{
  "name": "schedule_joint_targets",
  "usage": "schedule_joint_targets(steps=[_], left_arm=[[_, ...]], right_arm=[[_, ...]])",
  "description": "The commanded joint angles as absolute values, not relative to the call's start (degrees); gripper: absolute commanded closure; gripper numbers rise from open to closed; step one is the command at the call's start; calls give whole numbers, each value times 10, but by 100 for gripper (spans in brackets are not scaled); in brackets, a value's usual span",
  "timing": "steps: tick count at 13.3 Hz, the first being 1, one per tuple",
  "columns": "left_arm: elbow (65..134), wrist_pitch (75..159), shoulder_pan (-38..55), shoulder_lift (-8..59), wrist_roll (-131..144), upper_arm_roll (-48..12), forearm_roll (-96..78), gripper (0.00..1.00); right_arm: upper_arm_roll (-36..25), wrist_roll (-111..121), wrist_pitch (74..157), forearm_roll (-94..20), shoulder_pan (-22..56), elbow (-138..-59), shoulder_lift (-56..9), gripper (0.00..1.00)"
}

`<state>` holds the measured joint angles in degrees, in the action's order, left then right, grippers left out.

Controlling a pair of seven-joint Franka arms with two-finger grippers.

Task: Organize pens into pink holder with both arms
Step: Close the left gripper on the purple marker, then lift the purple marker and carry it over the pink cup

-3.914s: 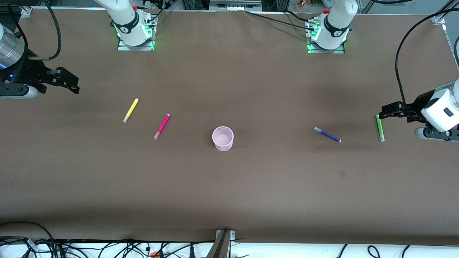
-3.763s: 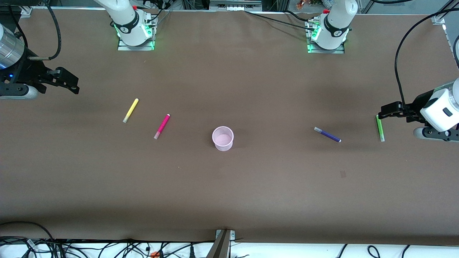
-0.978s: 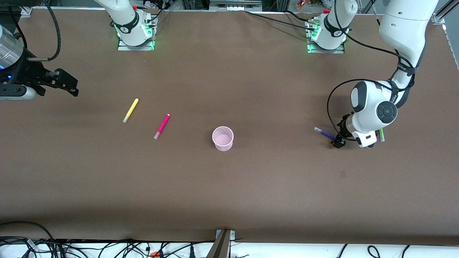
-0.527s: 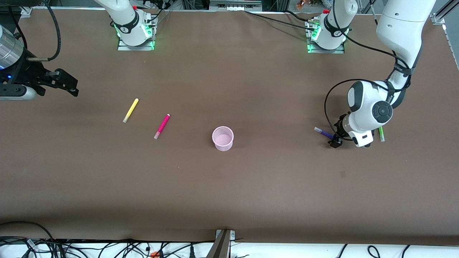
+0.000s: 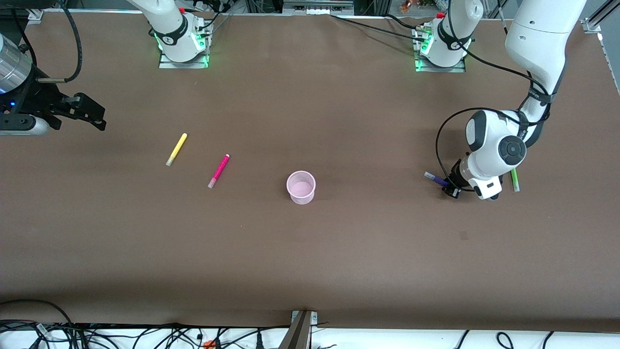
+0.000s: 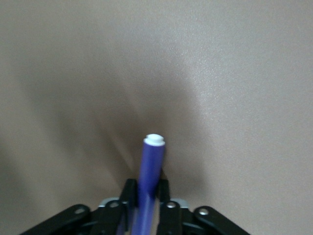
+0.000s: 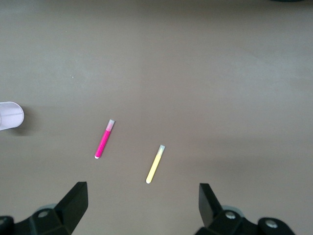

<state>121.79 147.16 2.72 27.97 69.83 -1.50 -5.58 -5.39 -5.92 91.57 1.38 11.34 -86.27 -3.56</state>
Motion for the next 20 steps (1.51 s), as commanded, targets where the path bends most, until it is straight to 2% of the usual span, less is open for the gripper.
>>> schedule_joint_targets(steps=[1, 5, 8, 11, 13, 20], left_arm=[[1223, 1465, 33, 263, 712, -12, -67, 100], [1184, 1424, 33, 210, 715, -20, -66, 100], [1085, 1320, 34, 207, 730, -56, -65, 100], [1022, 1290, 76, 209, 814, -87, -57, 100], [985, 1290, 119, 221, 871, -85, -41, 100], [862, 1290, 271, 309, 1105, -81, 176, 100]], right_arm=[[-54, -62, 912, 20, 114, -850, -41, 0], [-54, -62, 916, 20, 115, -850, -41, 0], [-54, -62, 916, 20, 115, -850, -41, 0], [-54, -62, 916, 19, 115, -850, -41, 0], [-54, -62, 916, 19, 114, -850, -41, 0], [-54, -62, 917, 19, 114, -850, -41, 0]])
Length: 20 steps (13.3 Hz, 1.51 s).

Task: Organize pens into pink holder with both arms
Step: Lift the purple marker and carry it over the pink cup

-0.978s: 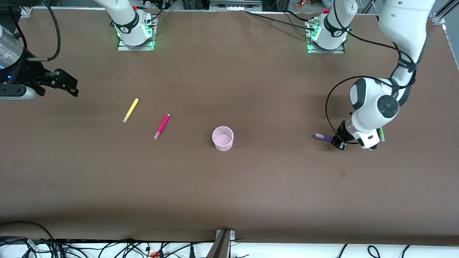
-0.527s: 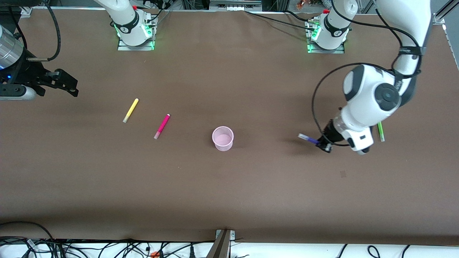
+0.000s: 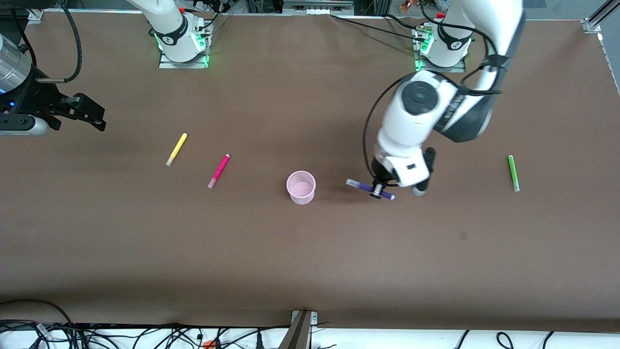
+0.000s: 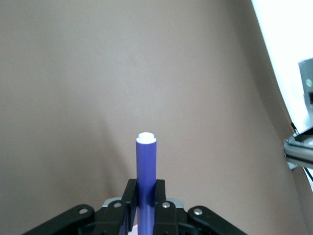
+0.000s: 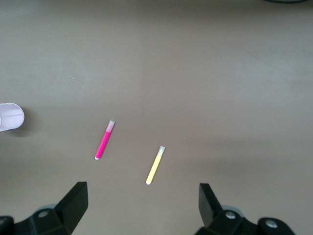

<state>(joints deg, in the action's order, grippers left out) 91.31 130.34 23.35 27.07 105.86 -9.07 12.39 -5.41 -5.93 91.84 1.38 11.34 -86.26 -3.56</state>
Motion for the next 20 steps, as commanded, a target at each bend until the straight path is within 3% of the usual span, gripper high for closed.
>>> schedule_joint_targets(steps=[1, 6, 9, 13, 20], left_arm=[[854, 1290, 295, 322, 1131, -77, 206, 100], [832, 1288, 370, 366, 1191, -74, 371, 100], [798, 1288, 397, 400, 1194, -62, 402, 100], [792, 1289, 464, 422, 1209, 4, 425, 100], [748, 1288, 504, 462, 1210, 37, 425, 100]], right_arm=[[-54, -62, 918, 19, 115, -850, -41, 0], [-54, -61, 920, 20, 114, -850, -41, 0], [-54, -55, 925, 22, 114, -850, -42, 0], [-54, -55, 925, 23, 113, -850, -45, 0], [-54, -64, 927, 18, 114, -850, -50, 0]])
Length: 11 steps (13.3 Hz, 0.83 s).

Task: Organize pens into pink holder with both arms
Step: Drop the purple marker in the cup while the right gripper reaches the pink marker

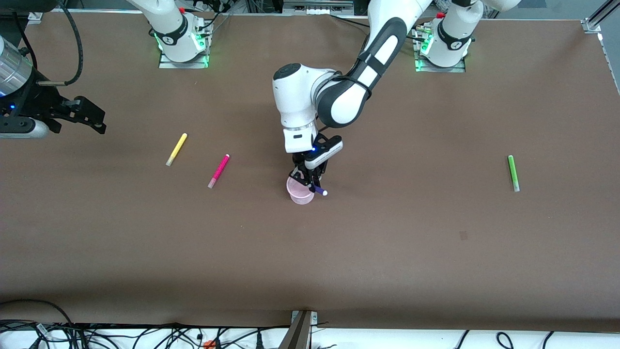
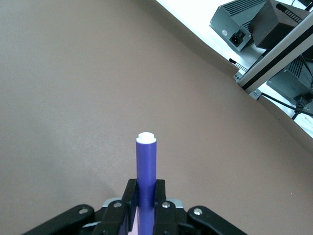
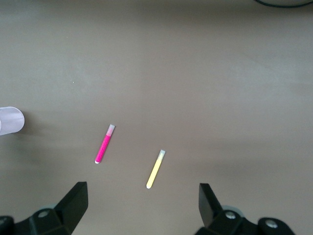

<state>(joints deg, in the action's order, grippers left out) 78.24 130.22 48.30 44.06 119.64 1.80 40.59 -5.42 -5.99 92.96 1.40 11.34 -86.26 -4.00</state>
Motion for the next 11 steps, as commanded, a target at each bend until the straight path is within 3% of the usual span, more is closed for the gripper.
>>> schedule_joint_targets(steps=[1, 7, 11], left_arm=[[748, 1288, 507, 464, 1210, 44, 425, 100], [746, 1288, 531, 478, 1210, 72, 425, 100], [746, 1288, 534, 479, 1208, 74, 427, 96]], right_arm=[[-54, -63, 928, 17, 114, -851, -51, 0], [-57, -50, 969, -17, 103, -853, -187, 0], [-55, -50, 944, -25, 110, -873, -204, 0]])
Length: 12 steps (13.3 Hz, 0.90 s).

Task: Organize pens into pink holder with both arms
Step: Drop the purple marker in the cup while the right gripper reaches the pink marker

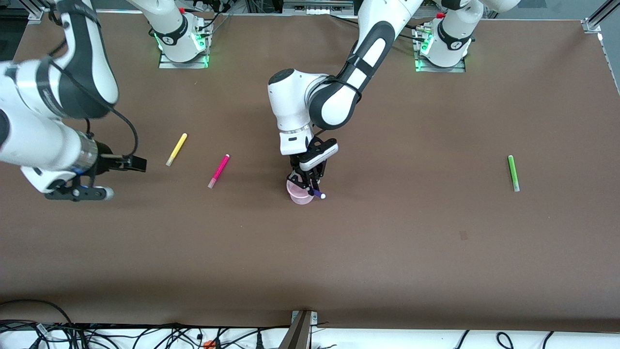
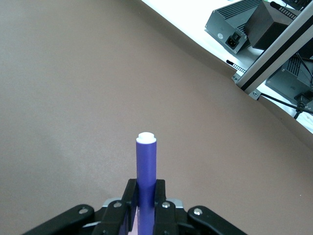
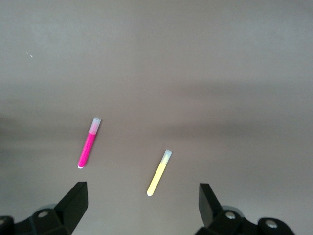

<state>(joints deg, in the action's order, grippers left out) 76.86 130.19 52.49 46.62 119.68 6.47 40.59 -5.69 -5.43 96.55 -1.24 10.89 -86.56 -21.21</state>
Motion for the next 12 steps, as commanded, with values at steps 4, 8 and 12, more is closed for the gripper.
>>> schedule_joint_targets(steps=[4, 8, 12], left_arm=[[746, 1279, 534, 479, 1204, 74, 439, 57], [738, 1277, 529, 471, 1194, 74, 438, 20], [738, 1276, 491, 427, 1158, 69, 420, 0]], right_arm=[[-55, -115, 993, -96, 108, -931, -222, 0], [-53, -239, 1106, -98, 155, -980, -264, 2], [-52, -292, 1152, -131, 178, -990, -317, 17]])
